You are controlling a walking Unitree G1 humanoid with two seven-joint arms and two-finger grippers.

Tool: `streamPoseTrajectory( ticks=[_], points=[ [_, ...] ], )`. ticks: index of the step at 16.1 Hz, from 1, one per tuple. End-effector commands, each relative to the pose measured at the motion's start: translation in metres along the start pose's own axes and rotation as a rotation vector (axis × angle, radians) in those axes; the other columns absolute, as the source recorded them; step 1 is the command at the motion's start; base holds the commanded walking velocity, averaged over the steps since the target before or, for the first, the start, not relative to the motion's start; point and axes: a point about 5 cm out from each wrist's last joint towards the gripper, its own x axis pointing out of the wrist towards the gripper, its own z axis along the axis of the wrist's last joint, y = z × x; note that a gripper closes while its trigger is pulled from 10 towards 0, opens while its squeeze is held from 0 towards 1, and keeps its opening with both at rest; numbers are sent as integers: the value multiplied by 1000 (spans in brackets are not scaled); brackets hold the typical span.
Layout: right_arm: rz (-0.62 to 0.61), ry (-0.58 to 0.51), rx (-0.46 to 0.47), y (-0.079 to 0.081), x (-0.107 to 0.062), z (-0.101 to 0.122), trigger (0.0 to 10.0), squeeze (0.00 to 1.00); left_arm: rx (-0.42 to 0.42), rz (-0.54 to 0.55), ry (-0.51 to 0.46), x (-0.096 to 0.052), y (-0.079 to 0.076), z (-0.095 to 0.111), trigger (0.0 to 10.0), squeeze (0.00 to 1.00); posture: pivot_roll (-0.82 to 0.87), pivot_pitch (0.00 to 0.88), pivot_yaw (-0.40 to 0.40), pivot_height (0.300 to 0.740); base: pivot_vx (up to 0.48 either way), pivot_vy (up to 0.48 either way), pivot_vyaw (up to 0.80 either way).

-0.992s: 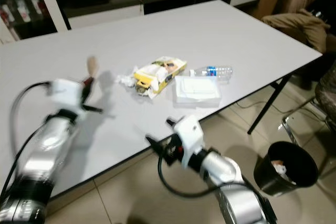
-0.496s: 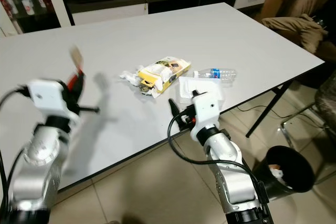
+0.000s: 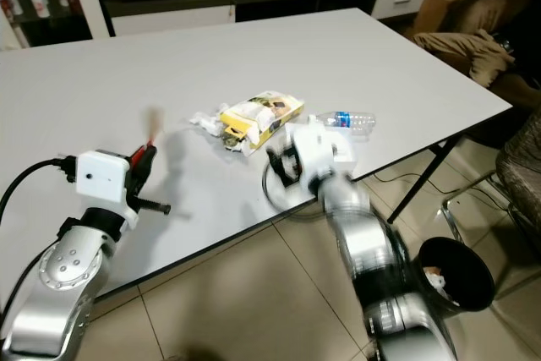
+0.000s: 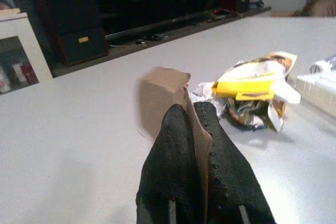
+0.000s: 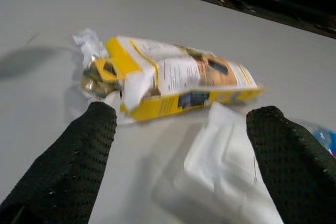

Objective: Picking trash to rubbish bin

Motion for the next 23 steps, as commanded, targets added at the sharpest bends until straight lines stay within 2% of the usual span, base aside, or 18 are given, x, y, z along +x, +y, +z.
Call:
streamPoseTrajectory(
  ticks=[1, 3, 6, 14, 15, 16, 17, 18, 23],
  points=[
    [11, 51, 10, -5, 1, -11, 10000, 1000, 16, -12, 11, -2, 0, 2, 10000, 0, 19, 0, -120, 740, 0, 0, 0],
    [31, 106, 21, -8, 21, -9, 10000, 1000, 62, -19, 27, -7, 7, 6, 10000, 0, 36, 10, -118, 740, 0, 0, 0],
    [60, 159, 41, -9, 30, -5, 10000, 1000, 88, -10, 52, -14, 14, 10, 10000, 0, 59, 34, -127, 740, 0, 0, 0],
    [32, 237, 95, -4, 30, -23, 10000, 1000, 123, -6, 83, -20, 20, 11, 10000, 0, 91, 38, -126, 740, 0, 0, 0],
    [31, 235, 108, -3, 30, -23, 10000, 969, 132, -11, 83, -19, 20, 12, 10000, 0, 91, 38, -126, 740, 0, 0, 0],
    [34, 236, 124, -2, 30, -24, 10000, 780, 137, -14, 84, -20, 21, 12, 10000, 0, 99, 41, -124, 740, 0, 0, 0],
    [36, 244, 123, -1, 30, -25, 10000, 518, 149, -24, 88, -20, 21, 12, 10000, 0, 107, 46, -123, 740, 0, 0, 0],
    [30, 250, 138, -2, 29, -27, 10000, 0, 155, -27, 91, -21, 21, 12, 10000, 0, 107, 46, -123, 740, 0, 0, 0],
    [28, 264, 175, -3, 28, -31, 10000, 0, 175, -33, 99, -23, 24, 13, 10000, 0, 122, 43, -124, 740, 0, 0, 0]
  ],
)
